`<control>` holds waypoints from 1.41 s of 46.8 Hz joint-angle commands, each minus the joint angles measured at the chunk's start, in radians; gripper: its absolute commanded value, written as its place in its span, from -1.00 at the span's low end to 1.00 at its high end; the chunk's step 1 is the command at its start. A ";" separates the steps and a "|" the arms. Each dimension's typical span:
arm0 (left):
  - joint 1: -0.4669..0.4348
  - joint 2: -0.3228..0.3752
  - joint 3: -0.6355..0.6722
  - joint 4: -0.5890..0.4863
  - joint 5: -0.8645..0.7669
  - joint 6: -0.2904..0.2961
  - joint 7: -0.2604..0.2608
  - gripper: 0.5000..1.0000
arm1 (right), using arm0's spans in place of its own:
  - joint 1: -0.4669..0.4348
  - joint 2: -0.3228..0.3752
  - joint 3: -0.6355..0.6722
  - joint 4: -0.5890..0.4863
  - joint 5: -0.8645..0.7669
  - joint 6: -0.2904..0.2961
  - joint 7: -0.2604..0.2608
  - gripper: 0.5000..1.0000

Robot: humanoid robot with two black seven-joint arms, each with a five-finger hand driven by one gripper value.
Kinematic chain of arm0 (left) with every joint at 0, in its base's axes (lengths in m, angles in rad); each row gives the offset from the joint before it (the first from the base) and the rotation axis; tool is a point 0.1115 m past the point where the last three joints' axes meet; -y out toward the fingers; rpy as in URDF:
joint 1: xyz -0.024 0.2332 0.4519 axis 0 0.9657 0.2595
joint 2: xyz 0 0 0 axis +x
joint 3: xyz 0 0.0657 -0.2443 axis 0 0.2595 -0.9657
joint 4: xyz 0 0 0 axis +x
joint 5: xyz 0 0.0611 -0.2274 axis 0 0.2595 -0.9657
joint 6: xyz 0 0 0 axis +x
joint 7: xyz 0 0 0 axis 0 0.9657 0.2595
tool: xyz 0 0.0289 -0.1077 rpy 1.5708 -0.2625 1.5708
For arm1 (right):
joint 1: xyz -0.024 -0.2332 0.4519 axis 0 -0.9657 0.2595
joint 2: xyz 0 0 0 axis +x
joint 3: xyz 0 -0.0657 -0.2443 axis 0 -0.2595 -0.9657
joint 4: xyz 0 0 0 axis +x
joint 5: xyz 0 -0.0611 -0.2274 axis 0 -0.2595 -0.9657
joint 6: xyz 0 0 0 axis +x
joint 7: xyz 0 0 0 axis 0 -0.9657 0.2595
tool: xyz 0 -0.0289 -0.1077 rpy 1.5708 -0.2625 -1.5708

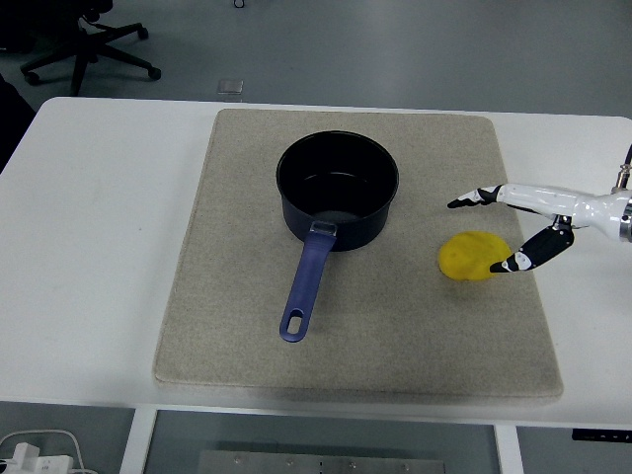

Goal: Put the potato in the blue pot

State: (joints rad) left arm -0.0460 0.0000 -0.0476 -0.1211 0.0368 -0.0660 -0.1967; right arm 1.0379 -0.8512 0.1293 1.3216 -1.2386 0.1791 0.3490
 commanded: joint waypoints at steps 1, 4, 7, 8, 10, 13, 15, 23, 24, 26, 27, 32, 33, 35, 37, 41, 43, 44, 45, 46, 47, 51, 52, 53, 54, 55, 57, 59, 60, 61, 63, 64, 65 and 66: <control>0.000 0.000 0.000 0.000 0.000 0.000 0.000 0.98 | 0.001 0.014 -0.020 -0.008 -0.010 -0.024 -0.001 0.69; 0.000 0.000 0.000 0.000 0.000 0.000 0.000 0.99 | 0.005 0.030 -0.037 -0.015 -0.010 -0.035 -0.001 0.69; 0.000 0.000 0.000 0.000 0.000 0.000 0.000 0.98 | 0.004 0.034 -0.042 -0.021 -0.010 -0.038 -0.001 0.69; 0.000 0.000 0.000 0.000 0.000 0.000 0.000 0.98 | 0.002 0.035 -0.042 -0.022 -0.010 -0.040 -0.001 0.69; 0.000 0.000 0.000 0.000 0.000 0.000 0.000 0.98 | 0.001 0.035 -0.042 -0.030 -0.010 -0.038 -0.001 0.69; 0.000 0.000 0.000 0.000 0.000 0.000 0.000 0.99 | -0.002 0.037 -0.042 -0.036 -0.010 -0.038 -0.001 0.69; 0.000 0.000 0.000 0.000 0.000 0.000 0.000 0.98 | -0.002 0.037 -0.042 -0.041 -0.010 -0.040 -0.001 0.69; 0.000 0.000 0.000 0.000 0.000 0.000 0.000 0.99 | -0.004 0.049 -0.043 -0.045 -0.010 -0.040 -0.001 0.69; 0.000 0.000 0.000 0.000 0.000 0.000 0.000 0.98 | -0.006 0.049 -0.045 -0.045 -0.010 -0.038 -0.001 0.69; 0.000 0.000 0.000 0.000 0.000 0.000 0.000 0.99 | -0.004 0.050 -0.054 -0.047 -0.010 -0.040 -0.001 0.69; 0.000 0.000 0.000 0.000 0.000 0.000 0.000 0.99 | -0.004 0.050 -0.057 -0.047 -0.010 -0.040 -0.001 0.69; 0.000 0.000 0.000 0.000 0.000 0.000 0.000 0.98 | -0.006 0.057 -0.062 -0.048 -0.010 -0.044 -0.001 0.67; 0.000 0.000 0.000 0.000 0.000 0.000 0.000 0.98 | -0.006 0.058 -0.063 -0.050 -0.010 -0.049 -0.001 0.67; 0.000 0.000 0.000 0.000 0.000 0.000 0.000 0.98 | -0.007 0.063 -0.063 -0.054 -0.010 -0.052 -0.001 0.67; 0.000 0.000 0.000 0.000 0.000 0.000 0.000 0.98 | -0.009 0.064 -0.063 -0.058 -0.010 -0.053 -0.001 0.67; 0.000 0.000 0.000 0.000 0.000 0.000 0.000 0.98 | -0.010 0.064 -0.073 -0.062 -0.010 -0.058 -0.001 0.66; 0.000 0.000 0.000 0.000 0.000 0.000 0.000 0.98 | -0.009 0.064 -0.077 -0.062 -0.010 -0.063 0.001 0.65; 0.000 0.000 0.000 0.000 0.000 0.000 0.000 0.98 | -0.010 0.064 -0.077 -0.064 -0.010 -0.064 0.001 0.65; 0.000 0.000 0.000 0.000 0.000 0.000 0.000 0.98 | -0.010 0.064 -0.077 -0.064 -0.010 -0.064 0.001 0.64; 0.000 0.000 0.000 0.000 0.000 0.000 0.000 0.99 | -0.010 0.064 -0.077 -0.064 -0.010 -0.064 0.001 0.64; 0.000 0.000 0.000 0.000 0.000 0.000 0.000 0.98 | -0.012 0.064 -0.079 -0.064 -0.010 -0.066 0.001 0.62; 0.000 0.000 0.000 0.000 0.000 0.000 0.000 0.98 | -0.016 0.069 -0.085 -0.064 -0.010 -0.069 0.002 0.48; 0.000 0.000 0.000 0.000 0.000 0.000 0.000 0.98 | -0.016 0.070 -0.085 -0.064 -0.010 -0.069 0.002 0.43; 0.000 0.000 0.000 0.000 0.000 0.000 0.000 0.98 | -0.016 0.072 -0.085 -0.064 -0.010 -0.069 0.002 0.38; 0.000 0.000 0.000 0.000 0.000 0.000 0.000 0.99 | -0.018 0.075 -0.086 -0.064 -0.010 -0.069 0.002 0.32; 0.000 0.000 0.000 0.000 0.000 0.000 0.000 0.98 | -0.018 0.076 -0.086 -0.064 -0.010 -0.069 0.004 0.27; 0.000 0.000 0.000 0.000 0.000 0.000 0.000 0.98 | -0.018 0.076 -0.086 -0.065 -0.010 -0.069 0.005 0.18; 0.000 0.000 0.000 0.000 0.000 0.000 -0.001 0.98 | -0.018 0.076 -0.088 -0.065 -0.010 -0.069 0.005 0.09; 0.000 0.000 0.000 0.000 0.000 0.000 0.000 0.98 | -0.018 0.078 -0.092 -0.065 -0.012 -0.069 0.007 0.02; 0.000 0.000 0.000 0.000 0.000 0.000 0.000 0.98 | -0.016 0.077 -0.097 -0.067 -0.012 -0.069 0.007 -0.02; 0.000 0.000 0.000 0.000 0.000 0.000 0.000 0.98 | -0.015 0.078 -0.102 -0.070 -0.012 -0.069 0.008 -0.21; 0.000 0.000 0.000 0.000 0.000 0.000 0.000 0.98 | -0.013 0.078 -0.103 -0.070 -0.012 -0.069 0.010 -0.36; 0.000 0.000 0.000 0.000 0.000 0.000 0.000 0.98 | -0.013 0.078 -0.103 -0.070 -0.010 -0.069 0.010 -0.55; 0.000 0.000 0.000 -0.002 0.000 0.000 0.000 0.98 | -0.012 0.078 -0.103 -0.070 -0.010 -0.069 0.011 -0.79</control>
State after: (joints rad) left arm -0.0460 0.0000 -0.0476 -0.1213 0.0368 -0.0659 -0.1965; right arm 1.0224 -0.7735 0.0281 1.2521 -1.2500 0.1102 0.3578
